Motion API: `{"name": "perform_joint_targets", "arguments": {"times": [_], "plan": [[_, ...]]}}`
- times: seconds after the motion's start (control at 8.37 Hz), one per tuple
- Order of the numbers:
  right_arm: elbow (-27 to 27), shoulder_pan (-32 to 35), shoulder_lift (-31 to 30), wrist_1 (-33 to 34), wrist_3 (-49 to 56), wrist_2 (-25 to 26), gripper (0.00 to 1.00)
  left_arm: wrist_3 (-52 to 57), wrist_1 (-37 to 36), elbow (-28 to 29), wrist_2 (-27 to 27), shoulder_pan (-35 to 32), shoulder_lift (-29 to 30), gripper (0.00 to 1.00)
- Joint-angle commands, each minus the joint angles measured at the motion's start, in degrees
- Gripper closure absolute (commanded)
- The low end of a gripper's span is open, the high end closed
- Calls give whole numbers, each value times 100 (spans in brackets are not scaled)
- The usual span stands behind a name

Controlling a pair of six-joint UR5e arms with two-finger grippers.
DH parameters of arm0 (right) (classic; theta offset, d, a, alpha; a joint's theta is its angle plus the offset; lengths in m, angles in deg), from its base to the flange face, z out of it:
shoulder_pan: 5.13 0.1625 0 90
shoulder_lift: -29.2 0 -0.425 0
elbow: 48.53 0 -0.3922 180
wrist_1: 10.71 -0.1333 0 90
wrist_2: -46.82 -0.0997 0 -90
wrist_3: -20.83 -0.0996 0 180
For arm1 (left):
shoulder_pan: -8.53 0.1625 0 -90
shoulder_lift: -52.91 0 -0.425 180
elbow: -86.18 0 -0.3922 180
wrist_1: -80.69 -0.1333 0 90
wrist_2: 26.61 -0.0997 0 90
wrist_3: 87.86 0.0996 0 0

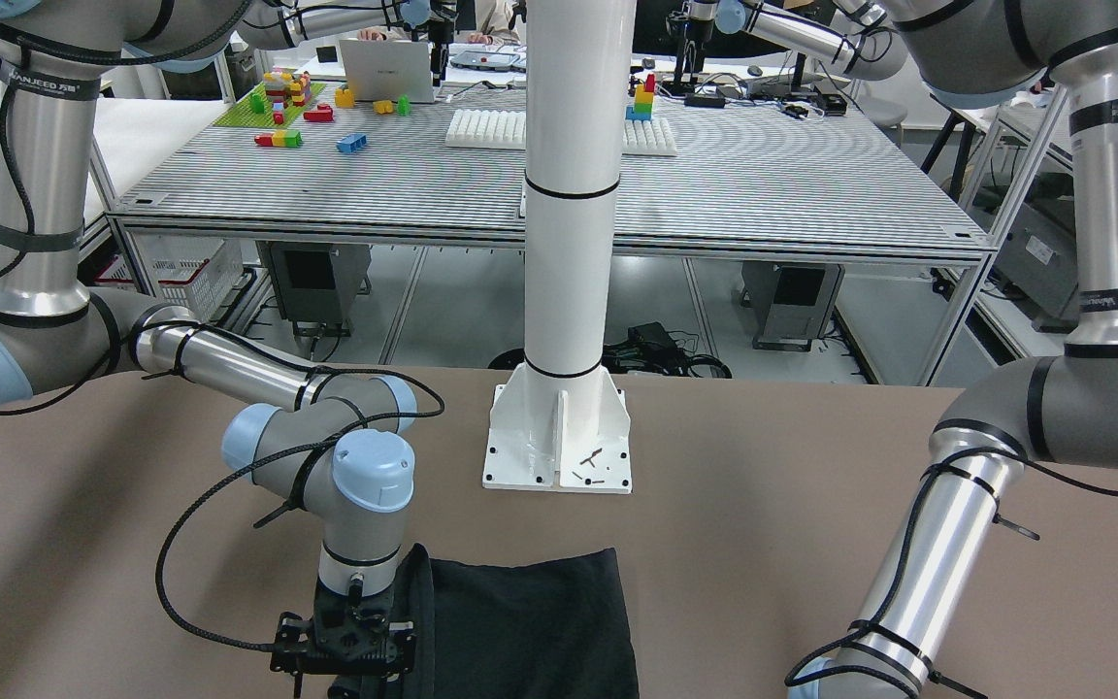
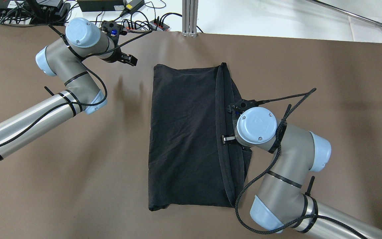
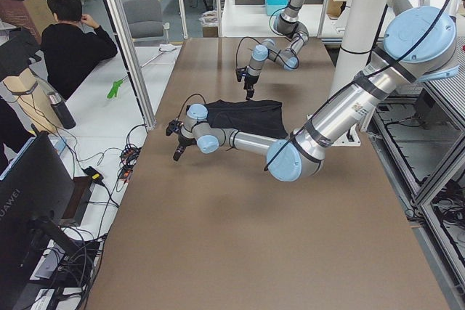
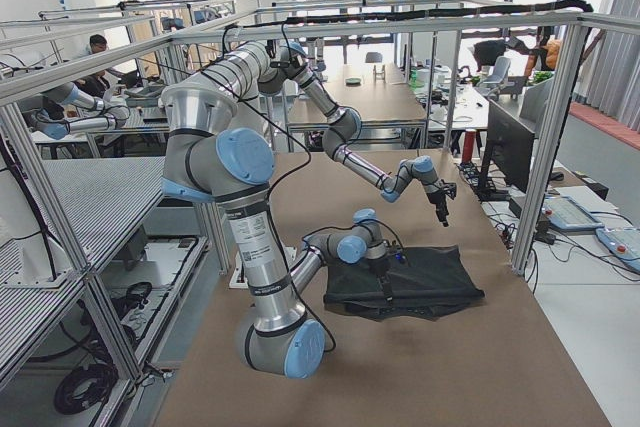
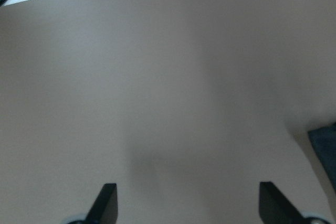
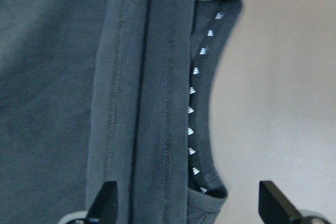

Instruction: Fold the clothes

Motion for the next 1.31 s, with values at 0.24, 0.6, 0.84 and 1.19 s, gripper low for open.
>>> {"name": "perform_joint_targets", "arguments": {"times": [0.24, 0.6, 0.84, 1.19], "plan": [[323, -1027, 170, 354, -101, 266, 8, 0, 5, -6, 0, 2, -17, 5], [385, -1528, 135, 866, 13, 932, 17, 0, 5, -6, 0, 11, -17, 5], [411, -1749, 117, 1068, 48, 1154, 26, 0, 5, -6, 0, 37, -17, 5], [542, -1943, -145, 1157, 189, 1567, 38, 0, 5, -6, 0, 37, -17, 5]]}}
